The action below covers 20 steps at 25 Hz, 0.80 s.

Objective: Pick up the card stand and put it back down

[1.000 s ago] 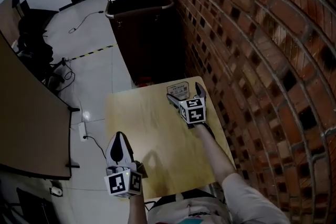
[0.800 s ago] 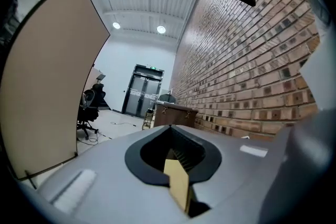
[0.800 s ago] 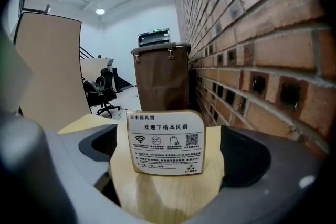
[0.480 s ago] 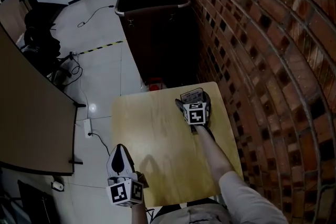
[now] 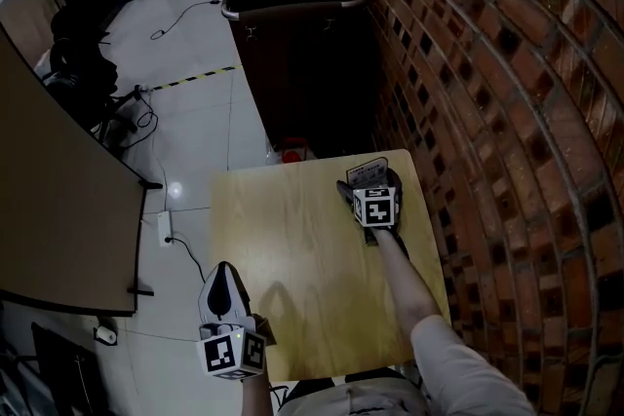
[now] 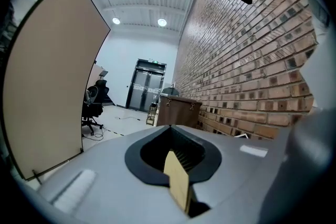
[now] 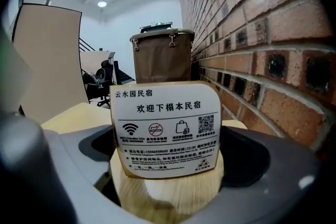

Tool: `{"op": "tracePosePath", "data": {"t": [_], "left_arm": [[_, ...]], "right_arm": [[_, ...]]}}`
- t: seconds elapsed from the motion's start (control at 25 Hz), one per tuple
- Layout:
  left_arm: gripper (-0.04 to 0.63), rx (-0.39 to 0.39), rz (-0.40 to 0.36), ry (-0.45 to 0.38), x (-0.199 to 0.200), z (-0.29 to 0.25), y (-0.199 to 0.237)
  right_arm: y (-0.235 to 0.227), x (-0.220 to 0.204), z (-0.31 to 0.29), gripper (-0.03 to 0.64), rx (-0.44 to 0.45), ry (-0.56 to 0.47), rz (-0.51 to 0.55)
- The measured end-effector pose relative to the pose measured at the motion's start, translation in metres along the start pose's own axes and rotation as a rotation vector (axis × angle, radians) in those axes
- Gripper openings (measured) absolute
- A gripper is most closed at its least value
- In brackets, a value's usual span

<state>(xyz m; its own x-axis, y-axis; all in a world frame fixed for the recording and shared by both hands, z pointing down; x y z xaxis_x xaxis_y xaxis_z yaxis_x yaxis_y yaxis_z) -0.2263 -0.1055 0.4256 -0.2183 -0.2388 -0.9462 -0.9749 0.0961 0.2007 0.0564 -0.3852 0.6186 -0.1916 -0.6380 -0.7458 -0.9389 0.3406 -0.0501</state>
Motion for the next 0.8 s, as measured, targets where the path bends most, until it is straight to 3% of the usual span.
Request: {"op": "tracePosePath", "data": {"t": [0.4,0.64,0.8], "left_arm": [[0.006,0.002,0.004,0.002,0.0,0.003,-0.002],[0.006,-0.019,0.0,-0.028,0.009,0.004,-0.01],[0.005,-0.053,-0.005,-0.06,0.015,0.007,-0.021]], "right_arm": [[-0.001,-0.001,0.01,0.575,0.001,-0.008,0.079],[0.01,0.029,0.068,0.575,-0.028,-0.175,0.113],[0.026,0.048,0.134,0.575,-0.007,-0.293,0.072]]}}
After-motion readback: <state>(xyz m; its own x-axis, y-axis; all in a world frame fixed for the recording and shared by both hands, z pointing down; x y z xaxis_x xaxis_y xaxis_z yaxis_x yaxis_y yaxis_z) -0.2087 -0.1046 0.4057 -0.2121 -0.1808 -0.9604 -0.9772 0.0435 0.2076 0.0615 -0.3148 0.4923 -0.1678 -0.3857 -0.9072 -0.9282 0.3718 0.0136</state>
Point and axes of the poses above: the fingertips, and each gripper's own axes: z backward along the fingers, y to its left, x out of its top, the point moved 4 cm from there along z, backward along the fingers, and after that the axes turned 10 degrees about y, right-handed, at the moved point
